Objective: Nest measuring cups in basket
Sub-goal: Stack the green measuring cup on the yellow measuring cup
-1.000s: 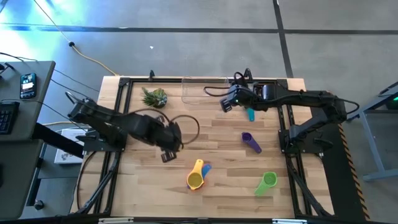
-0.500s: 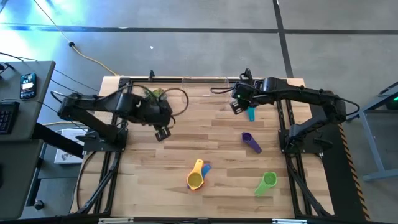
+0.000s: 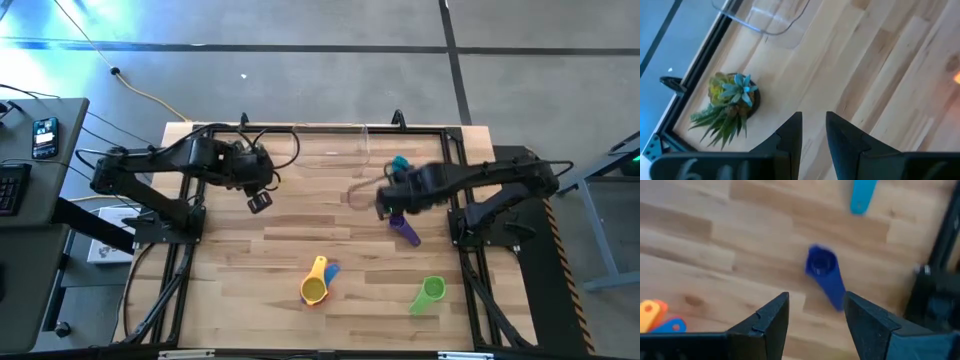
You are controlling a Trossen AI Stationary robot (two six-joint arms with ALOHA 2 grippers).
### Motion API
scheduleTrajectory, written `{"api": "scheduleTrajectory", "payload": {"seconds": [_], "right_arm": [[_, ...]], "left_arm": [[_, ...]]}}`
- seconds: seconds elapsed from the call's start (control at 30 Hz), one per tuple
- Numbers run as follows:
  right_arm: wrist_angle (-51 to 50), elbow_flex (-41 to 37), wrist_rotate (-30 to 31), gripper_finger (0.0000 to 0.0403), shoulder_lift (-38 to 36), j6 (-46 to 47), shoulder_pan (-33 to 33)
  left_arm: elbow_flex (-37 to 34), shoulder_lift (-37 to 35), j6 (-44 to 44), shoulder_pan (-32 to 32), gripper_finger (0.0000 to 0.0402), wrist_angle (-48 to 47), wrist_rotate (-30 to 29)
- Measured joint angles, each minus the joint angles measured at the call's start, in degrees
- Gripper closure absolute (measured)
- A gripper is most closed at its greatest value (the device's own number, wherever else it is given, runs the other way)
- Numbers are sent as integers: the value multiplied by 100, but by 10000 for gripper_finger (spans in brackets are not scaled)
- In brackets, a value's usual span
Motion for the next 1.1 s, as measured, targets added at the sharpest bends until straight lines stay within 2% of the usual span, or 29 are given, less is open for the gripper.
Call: {"api": "scheduleTrajectory", "payload": {"seconds": [0.27, 0.5, 0.77, 0.97, 1.1], "right_arm": [[-258, -4, -53, 222, 435, 2205, 1454], [-229, -4, -157, 222, 1057, 3434, 2297], [-239, -4, -501, 222, 1872, 3946, 2869], [-206, -4, -1419, 222, 2484, 3988, 3101], [-23, -4, -1605, 222, 2648, 4390, 3238]], "left_arm": [[-414, 0, -72, -4, 323, 24, 278], [-618, 4, -219, -7, 323, 89, 319], [-774, 4, -373, -7, 323, 198, 572], [-772, 4, -502, -7, 323, 209, 573], [-772, 4, -523, -7, 323, 211, 573]]}}
